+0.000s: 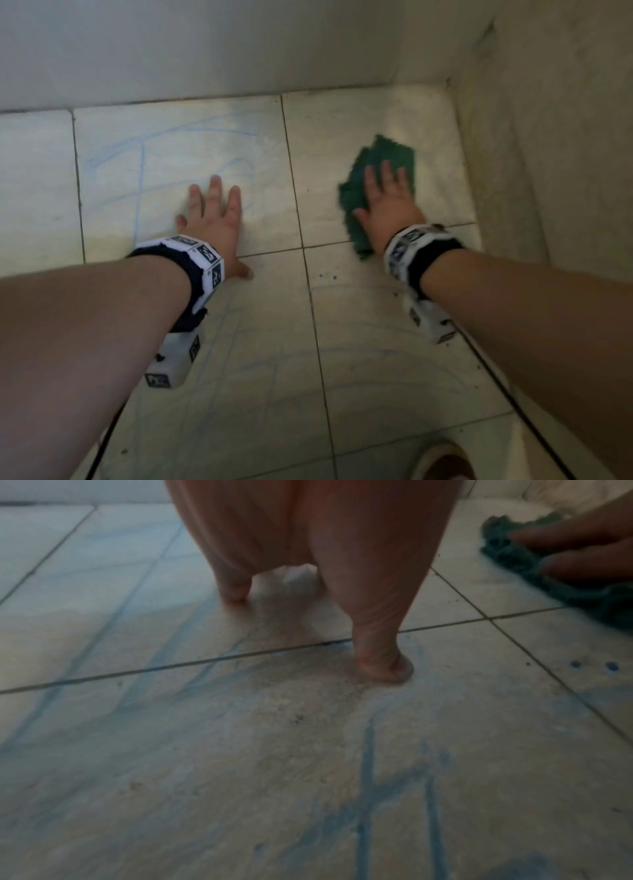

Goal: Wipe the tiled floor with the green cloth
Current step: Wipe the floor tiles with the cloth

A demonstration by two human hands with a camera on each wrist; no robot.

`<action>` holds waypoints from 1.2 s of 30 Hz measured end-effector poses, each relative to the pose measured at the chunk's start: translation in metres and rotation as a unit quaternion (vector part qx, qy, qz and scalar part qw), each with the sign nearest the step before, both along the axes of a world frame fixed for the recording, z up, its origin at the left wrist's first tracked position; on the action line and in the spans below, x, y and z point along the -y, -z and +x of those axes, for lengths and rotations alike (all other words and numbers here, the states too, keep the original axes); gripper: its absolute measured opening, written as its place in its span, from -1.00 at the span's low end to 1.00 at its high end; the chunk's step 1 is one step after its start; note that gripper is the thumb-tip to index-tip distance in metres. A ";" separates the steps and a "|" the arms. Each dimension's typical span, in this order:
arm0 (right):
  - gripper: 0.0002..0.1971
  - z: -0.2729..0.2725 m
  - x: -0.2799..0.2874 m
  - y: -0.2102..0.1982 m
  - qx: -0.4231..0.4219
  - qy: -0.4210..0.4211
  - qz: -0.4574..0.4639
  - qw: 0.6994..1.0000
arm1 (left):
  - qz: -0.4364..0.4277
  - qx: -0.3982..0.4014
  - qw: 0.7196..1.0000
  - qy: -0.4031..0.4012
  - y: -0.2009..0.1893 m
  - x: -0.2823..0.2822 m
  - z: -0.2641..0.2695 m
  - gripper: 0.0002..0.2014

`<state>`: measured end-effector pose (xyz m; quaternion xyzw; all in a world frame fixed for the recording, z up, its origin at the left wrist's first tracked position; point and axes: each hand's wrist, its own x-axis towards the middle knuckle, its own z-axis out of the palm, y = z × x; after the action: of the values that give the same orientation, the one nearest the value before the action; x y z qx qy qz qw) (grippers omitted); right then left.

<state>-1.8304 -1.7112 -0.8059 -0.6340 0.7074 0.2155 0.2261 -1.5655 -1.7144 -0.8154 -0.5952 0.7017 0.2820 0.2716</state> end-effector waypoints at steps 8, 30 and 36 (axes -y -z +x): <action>-0.20 0.082 -0.050 0.019 0.083 -0.120 0.028 0.989 | -0.037 -0.003 0.999 -0.001 0.000 -0.006 0.002 0.38; -0.21 0.033 -0.073 0.019 0.028 -0.016 -0.003 0.999 | -0.026 -0.015 1.000 0.001 0.000 -0.024 -0.043 0.31; -0.20 0.059 -0.067 0.021 0.063 -0.107 0.003 0.992 | -0.037 -0.005 0.999 0.006 0.004 -0.026 -0.041 0.33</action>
<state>-1.7716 -1.6438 -0.8270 -0.7175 0.6195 0.2004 0.2477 -1.6061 -1.6889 -0.8196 -0.5990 0.7168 0.2573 0.2473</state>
